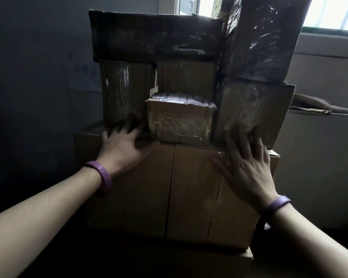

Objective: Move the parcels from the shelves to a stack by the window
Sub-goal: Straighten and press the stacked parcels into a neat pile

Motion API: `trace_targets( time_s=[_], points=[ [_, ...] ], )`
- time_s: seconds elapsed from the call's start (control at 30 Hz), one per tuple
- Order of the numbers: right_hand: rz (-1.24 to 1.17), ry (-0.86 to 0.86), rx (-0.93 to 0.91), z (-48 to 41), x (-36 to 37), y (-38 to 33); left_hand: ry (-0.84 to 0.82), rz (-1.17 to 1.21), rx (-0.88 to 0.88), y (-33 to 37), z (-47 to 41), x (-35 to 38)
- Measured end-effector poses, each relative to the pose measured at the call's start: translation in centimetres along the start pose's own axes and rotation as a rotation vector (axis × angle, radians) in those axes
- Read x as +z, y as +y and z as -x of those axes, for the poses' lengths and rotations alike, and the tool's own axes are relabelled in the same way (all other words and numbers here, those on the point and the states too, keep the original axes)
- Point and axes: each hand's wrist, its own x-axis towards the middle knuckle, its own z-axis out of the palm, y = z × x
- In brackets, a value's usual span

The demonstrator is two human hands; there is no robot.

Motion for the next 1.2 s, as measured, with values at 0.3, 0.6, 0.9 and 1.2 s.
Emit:
trace_targets(
  time_s=[0.3, 0.6, 0.9, 1.2],
  points=[
    [-0.392, 0.45, 0.124, -1.3, -2.0, 4.7, 0.379, 0.711, -0.123, -1.8, -1.1, -2.9],
    [-0.759, 0.16, 0.448, -3.2, -1.7, 7.7, 0.153, 0.803, -0.292, -4.4, -6.0, -4.0],
    [-0.957, 0.042, 0.324, -4.4, -0.6, 10.1, 0.113, 0.803, -0.193, -5.2, -7.5, -4.0],
    [-1.011, 0.051, 0.314, -4.4, -0.3, 10.1, 0.097, 0.911, -0.208, -5.1, -7.3, -4.3]
  ],
)
